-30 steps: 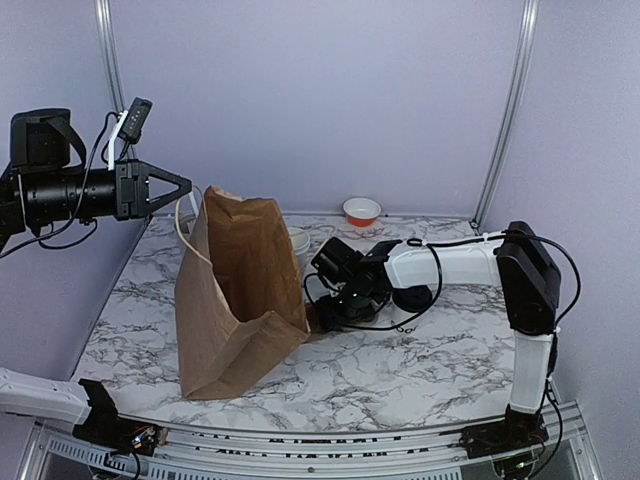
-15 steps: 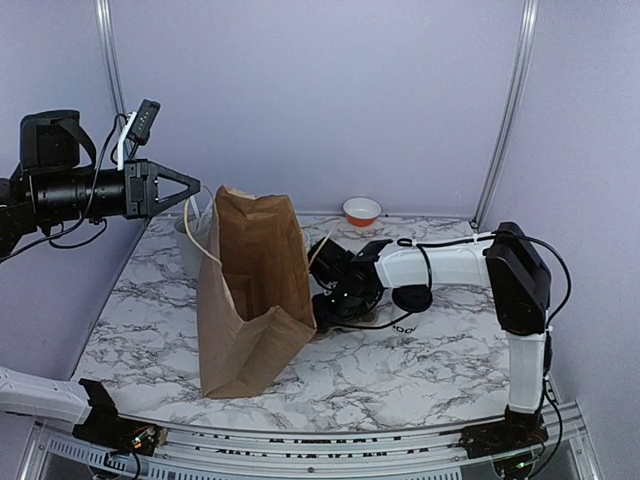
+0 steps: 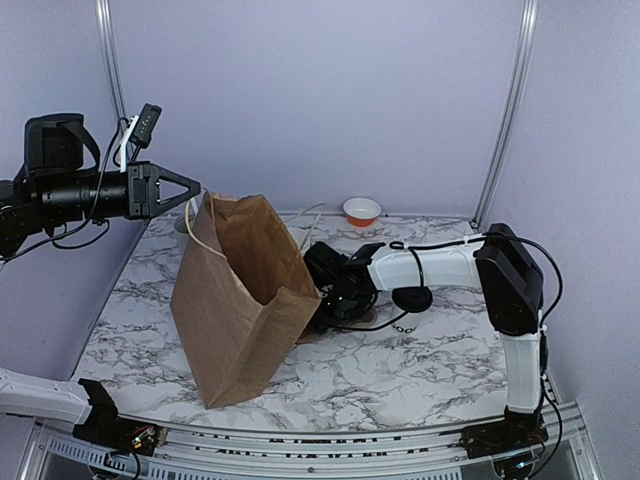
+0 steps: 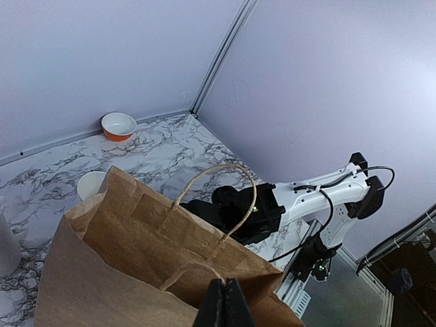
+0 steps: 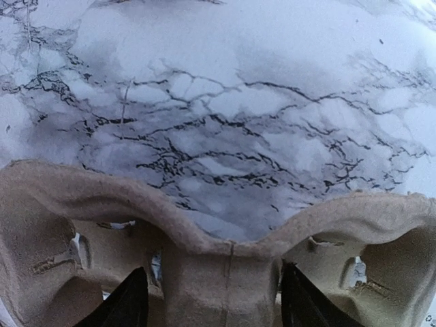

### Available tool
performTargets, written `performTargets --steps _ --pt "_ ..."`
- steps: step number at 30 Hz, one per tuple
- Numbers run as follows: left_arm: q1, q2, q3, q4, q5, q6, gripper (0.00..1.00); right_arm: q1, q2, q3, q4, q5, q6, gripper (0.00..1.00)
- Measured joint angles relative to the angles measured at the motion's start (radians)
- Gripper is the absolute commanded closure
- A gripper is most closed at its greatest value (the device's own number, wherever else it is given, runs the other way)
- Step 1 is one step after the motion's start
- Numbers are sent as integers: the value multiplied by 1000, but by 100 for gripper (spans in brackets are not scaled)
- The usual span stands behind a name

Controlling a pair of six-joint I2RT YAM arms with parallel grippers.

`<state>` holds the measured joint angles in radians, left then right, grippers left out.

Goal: Pack the takeout coffee

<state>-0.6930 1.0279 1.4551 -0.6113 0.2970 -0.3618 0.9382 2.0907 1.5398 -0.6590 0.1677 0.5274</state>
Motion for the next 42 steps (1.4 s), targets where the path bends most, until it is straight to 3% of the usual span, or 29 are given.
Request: performTargets --steps 20,42 --pt "43 -3 6 -25 7 21 100 0 12 12 19 25 11 58" --pt "55 -24 156 -181 -66 132 100 1 -134 28 44 41 -31 60"
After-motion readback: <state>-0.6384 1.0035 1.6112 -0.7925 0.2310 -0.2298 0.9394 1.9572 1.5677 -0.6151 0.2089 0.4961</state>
